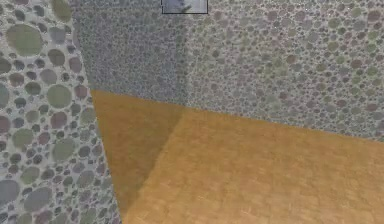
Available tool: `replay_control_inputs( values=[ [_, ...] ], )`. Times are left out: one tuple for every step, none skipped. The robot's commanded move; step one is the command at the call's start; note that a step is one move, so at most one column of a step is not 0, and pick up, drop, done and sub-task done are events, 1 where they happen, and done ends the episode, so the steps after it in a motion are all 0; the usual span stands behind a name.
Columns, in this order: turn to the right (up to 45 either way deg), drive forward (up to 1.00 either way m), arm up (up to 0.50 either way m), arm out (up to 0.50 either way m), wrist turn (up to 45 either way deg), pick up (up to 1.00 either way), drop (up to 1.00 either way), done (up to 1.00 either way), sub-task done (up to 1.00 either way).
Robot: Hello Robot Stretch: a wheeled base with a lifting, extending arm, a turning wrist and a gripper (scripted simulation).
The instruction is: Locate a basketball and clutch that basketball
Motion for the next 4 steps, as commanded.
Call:
replay_control_inputs(
  values=[
    [0.0,1.00,0.00,0.00,0.0,0.00,0.00,0.00,0.00],
    [27.0,0.00,0.00,0.00,0.0,0.00,0.00,0.00,0.00],
    [0.0,0.05,0.00,0.00,0.0,0.00,0.00,0.00,0.00],
    [-45.0,0.00,0.00,0.00,0.0,0.00,0.00,0.00,0.00]
  ],
)
